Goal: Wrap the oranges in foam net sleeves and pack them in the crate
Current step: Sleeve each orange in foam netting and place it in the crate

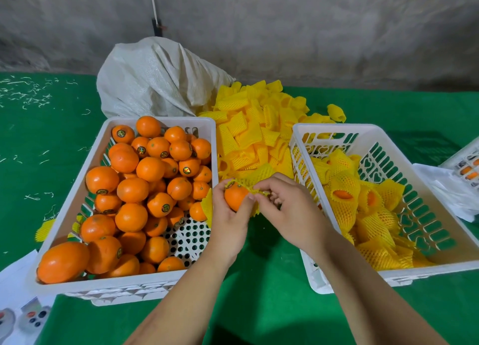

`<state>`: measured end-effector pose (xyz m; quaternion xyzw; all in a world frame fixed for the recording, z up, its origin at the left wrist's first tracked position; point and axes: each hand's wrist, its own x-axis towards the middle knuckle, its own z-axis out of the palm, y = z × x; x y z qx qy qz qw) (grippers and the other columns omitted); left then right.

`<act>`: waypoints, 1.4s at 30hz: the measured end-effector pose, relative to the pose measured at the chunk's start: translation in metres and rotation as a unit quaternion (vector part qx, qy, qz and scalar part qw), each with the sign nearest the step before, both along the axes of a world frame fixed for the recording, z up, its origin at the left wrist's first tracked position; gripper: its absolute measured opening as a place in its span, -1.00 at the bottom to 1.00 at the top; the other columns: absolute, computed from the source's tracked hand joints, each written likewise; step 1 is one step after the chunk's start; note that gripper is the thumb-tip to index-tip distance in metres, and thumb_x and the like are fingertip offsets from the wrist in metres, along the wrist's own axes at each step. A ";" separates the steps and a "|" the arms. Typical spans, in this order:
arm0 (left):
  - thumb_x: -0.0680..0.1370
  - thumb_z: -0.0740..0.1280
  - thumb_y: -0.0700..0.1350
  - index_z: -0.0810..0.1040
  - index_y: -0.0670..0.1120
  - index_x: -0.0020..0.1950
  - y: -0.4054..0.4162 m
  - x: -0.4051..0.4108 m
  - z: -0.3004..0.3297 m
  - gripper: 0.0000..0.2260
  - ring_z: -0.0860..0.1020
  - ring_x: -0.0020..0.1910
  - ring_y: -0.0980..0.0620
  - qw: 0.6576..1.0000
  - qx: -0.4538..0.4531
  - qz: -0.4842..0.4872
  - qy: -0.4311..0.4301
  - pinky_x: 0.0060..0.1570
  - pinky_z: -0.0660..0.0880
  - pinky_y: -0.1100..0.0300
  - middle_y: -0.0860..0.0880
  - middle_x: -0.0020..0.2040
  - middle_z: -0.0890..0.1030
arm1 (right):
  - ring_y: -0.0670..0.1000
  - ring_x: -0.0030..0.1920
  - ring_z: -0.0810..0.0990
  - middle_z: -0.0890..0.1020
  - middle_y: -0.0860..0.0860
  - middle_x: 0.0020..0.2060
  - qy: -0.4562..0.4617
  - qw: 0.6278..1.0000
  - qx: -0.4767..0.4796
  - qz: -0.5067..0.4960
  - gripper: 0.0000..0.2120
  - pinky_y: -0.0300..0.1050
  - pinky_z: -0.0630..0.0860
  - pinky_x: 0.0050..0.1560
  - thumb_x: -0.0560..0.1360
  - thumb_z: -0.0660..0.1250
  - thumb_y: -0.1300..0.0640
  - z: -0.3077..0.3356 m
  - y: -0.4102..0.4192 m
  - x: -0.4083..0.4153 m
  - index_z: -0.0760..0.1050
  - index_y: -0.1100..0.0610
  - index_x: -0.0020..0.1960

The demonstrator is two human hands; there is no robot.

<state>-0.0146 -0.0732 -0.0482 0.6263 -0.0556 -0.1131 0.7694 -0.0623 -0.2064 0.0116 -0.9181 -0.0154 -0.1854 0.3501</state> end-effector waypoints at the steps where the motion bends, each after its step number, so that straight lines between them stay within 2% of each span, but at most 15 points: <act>1: 0.51 0.41 -0.01 0.33 0.12 0.37 -0.002 0.000 0.001 -0.53 0.60 0.19 -0.24 1.000 0.010 0.004 -0.006 0.19 0.59 -0.04 -0.30 0.26 0.56 | -0.20 -0.23 0.51 0.51 -0.20 -0.09 -0.009 1.000 -0.001 0.005 -0.80 -0.31 0.41 -0.19 0.59 0.37 0.04 0.002 0.005 -0.005 0.65 0.08 0.15; 4: 0.60 0.37 -0.16 0.27 0.01 0.44 -0.007 -0.004 -0.001 -0.54 0.53 0.28 -0.29 0.999 0.043 0.003 -0.005 0.34 0.49 -0.27 -0.31 0.32 0.49 | -0.25 -0.12 0.53 0.52 -0.23 -0.04 -0.036 0.999 0.016 -0.001 -0.81 -0.45 0.40 -0.12 0.59 0.38 0.07 -0.001 0.019 -0.012 0.65 0.05 0.17; 9: 0.48 0.32 0.07 0.25 0.06 0.50 -0.005 0.000 0.007 -0.41 0.33 0.51 -0.08 0.996 0.067 -0.064 0.020 0.52 0.34 -0.10 -0.08 0.44 0.36 | -0.21 0.03 0.53 0.48 -0.15 0.02 -0.035 0.993 0.098 -0.063 -0.80 -0.41 0.43 0.01 0.60 0.39 0.10 -0.022 0.023 -0.006 0.61 0.07 0.21; 11: 0.42 0.37 0.04 0.27 0.07 0.52 -0.002 0.004 0.006 -0.33 0.36 0.51 0.05 0.994 0.058 -0.080 0.045 0.49 0.36 0.07 0.00 0.48 0.35 | -0.19 0.01 0.57 0.52 -0.11 0.03 -0.040 0.987 0.125 -0.090 -0.83 -0.26 0.51 0.01 0.63 0.35 0.13 -0.027 0.018 -0.001 0.61 0.09 0.20; 13: 0.54 0.40 0.08 0.20 0.19 0.53 0.002 -0.002 0.004 -0.38 0.28 0.40 0.45 0.987 0.099 -0.123 -0.012 0.34 0.30 0.46 0.18 0.41 0.26 | -0.12 -0.03 0.63 0.56 -0.04 0.05 -0.028 0.982 0.152 -0.109 -0.85 -0.04 0.60 -0.01 0.66 0.33 0.19 -0.025 0.013 0.001 0.61 0.12 0.20; 15: 0.61 0.43 0.13 0.22 0.20 0.51 0.001 -0.006 -0.001 -0.44 0.29 0.27 0.60 0.985 0.118 -0.111 -0.052 0.18 0.31 0.61 0.19 0.36 0.26 | -0.03 0.01 0.66 0.58 0.00 0.08 -0.014 0.980 0.162 -0.118 -0.84 0.06 0.62 0.04 0.67 0.32 0.20 -0.017 0.010 0.001 0.61 0.13 0.22; 17: 0.54 0.49 0.13 0.36 0.10 0.48 -0.003 -0.007 -0.001 -0.43 0.45 0.29 0.37 0.992 0.097 -0.065 -0.053 0.10 0.45 0.51 -0.01 0.36 0.36 | -0.02 0.07 0.63 0.57 -0.06 0.08 -0.010 0.986 0.123 -0.110 -0.82 0.07 0.62 0.07 0.68 0.31 0.18 -0.005 0.008 -0.003 0.63 0.10 0.23; 19: 0.54 0.53 0.03 0.43 0.01 0.42 -0.006 -0.005 0.001 -0.49 0.53 0.29 0.11 0.996 0.069 -0.037 -0.047 0.06 0.49 0.43 -0.15 0.37 0.42 | -0.13 0.00 0.59 0.55 -0.14 0.04 -0.023 0.996 0.048 -0.075 -0.81 -0.15 0.58 0.03 0.67 0.30 0.14 0.007 0.010 -0.011 0.64 0.04 0.22; 21: 0.57 0.52 -0.14 0.43 0.01 0.38 -0.007 -0.003 -0.001 -0.56 0.53 0.24 0.12 0.995 0.074 -0.019 -0.061 0.04 0.47 0.45 -0.16 0.36 0.47 | -0.22 -0.07 0.51 0.53 -0.17 0.02 -0.032 0.999 -0.007 -0.040 -0.78 -0.37 0.47 -0.05 0.64 0.28 0.08 0.013 0.016 -0.019 0.64 0.01 0.21; 25: 0.51 0.47 -0.22 0.45 0.03 0.32 -0.006 -0.004 -0.002 -0.57 0.61 0.11 0.01 1.000 -0.009 -0.005 -0.009 0.06 0.58 0.25 -0.19 0.23 0.61 | -0.15 0.03 0.51 0.44 -0.19 0.08 -0.011 0.997 0.010 -0.074 -0.70 -0.10 0.58 0.02 0.61 0.40 -0.02 0.000 0.019 -0.025 0.54 -0.02 0.32; 29: 0.54 0.37 -0.17 0.41 0.06 0.46 0.002 -0.001 -0.002 -0.50 0.65 0.28 -0.12 0.982 -0.127 -0.102 0.096 0.27 0.60 -0.03 -0.10 0.26 0.68 | -0.09 0.14 0.51 0.43 -0.10 0.19 0.004 0.994 0.036 -0.108 -0.50 -0.02 0.58 0.10 0.57 0.36 -0.18 -0.016 0.019 -0.027 0.44 0.00 0.43; 32: 0.53 0.45 -0.12 0.38 0.05 0.49 0.010 0.001 -0.002 -0.45 0.64 0.30 -0.11 0.964 -0.165 -0.162 0.132 0.17 0.62 0.00 -0.08 0.30 0.66 | -0.01 0.09 0.56 0.52 0.03 0.15 -0.068 0.992 -0.002 -0.109 -0.62 0.01 0.59 0.05 0.65 0.29 0.00 -0.023 0.015 -0.021 0.52 0.16 0.39; 35: 0.46 0.56 -0.08 0.40 -0.02 0.46 0.008 0.000 0.000 -0.39 0.64 0.26 -0.13 0.972 -0.161 -0.112 0.126 0.15 0.63 0.01 -0.13 0.27 0.67 | 0.01 0.20 0.54 0.54 0.07 0.22 -0.076 0.991 -0.040 -0.099 -0.61 -0.09 0.55 0.14 0.60 0.34 0.18 -0.026 0.012 -0.018 0.51 0.18 0.42; 39: 0.50 0.57 -0.08 0.39 -0.05 0.42 0.003 0.002 0.003 -0.44 0.68 0.21 -0.12 0.976 -0.170 -0.041 0.128 0.05 0.66 0.02 -0.19 0.28 0.65 | 0.14 0.06 0.63 0.59 0.14 0.12 -0.082 0.989 -0.023 -0.123 -0.64 0.14 0.63 -0.02 0.54 0.40 0.37 -0.028 0.014 -0.014 0.59 0.24 0.32; 42: 0.57 0.49 -0.19 0.36 -0.06 0.35 -0.001 0.003 0.000 -0.56 0.69 0.07 -0.04 0.983 -0.155 0.006 0.097 -0.06 0.66 0.10 -0.17 0.16 0.67 | -0.06 -0.10 0.53 0.59 0.12 0.01 -0.154 0.978 -0.011 -0.143 -0.76 -0.18 0.56 -0.14 0.53 0.38 0.35 -0.026 0.024 -0.015 0.66 0.25 0.18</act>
